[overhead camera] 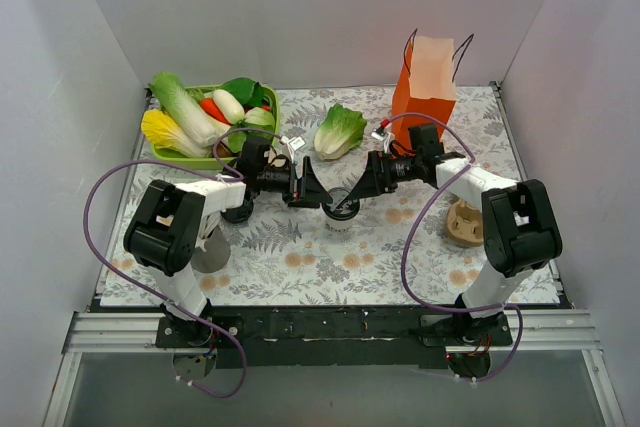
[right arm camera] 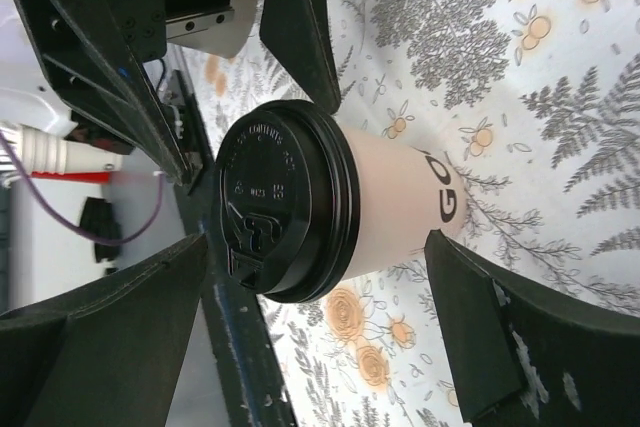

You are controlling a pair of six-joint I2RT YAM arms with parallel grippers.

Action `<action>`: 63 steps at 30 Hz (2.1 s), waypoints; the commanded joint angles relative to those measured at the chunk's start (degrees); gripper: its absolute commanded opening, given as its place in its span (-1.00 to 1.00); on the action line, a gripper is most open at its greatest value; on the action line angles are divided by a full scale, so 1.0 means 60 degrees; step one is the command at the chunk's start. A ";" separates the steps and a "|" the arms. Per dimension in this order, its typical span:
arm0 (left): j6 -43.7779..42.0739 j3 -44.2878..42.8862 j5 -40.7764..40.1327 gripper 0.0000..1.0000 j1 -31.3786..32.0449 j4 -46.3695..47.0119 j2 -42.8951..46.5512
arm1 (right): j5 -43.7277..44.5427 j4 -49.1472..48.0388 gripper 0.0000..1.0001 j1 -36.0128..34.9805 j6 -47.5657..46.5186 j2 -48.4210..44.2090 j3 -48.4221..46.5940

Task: Pack the takeout coffee

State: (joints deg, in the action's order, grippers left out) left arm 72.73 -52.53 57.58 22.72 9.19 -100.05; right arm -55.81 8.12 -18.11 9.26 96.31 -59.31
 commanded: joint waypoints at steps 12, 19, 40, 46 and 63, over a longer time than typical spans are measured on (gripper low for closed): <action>0.0212 0.0011 0.0496 0.96 0.0007 0.0241 -0.0668 | -0.1333 -0.2569 0.93 0.0132 0.2603 0.1057 0.0261; 0.0505 0.0040 0.0495 0.96 0.0022 0.0519 -0.1137 | -0.1040 -0.2540 0.90 0.0132 0.2852 0.1628 0.0377; 0.2087 0.0758 0.1741 0.86 -0.0271 0.3813 -0.2528 | -0.0923 -0.2306 0.86 0.0132 0.2955 0.2404 0.0920; 0.2454 0.0699 0.1668 0.84 -0.0286 0.4664 -0.3070 | -0.0879 -0.2115 0.86 0.0132 0.2852 0.2610 0.0876; 0.2351 0.0099 0.0891 0.78 -0.0286 0.4077 -0.4666 | -0.0820 -0.1954 0.85 0.0132 0.2779 0.2815 0.0876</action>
State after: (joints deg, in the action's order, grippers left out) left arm 89.38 -53.41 74.00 21.54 34.22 -119.31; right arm -66.41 -7.46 -17.06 30.26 109.89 -55.11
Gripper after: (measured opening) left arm 0.912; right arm 0.934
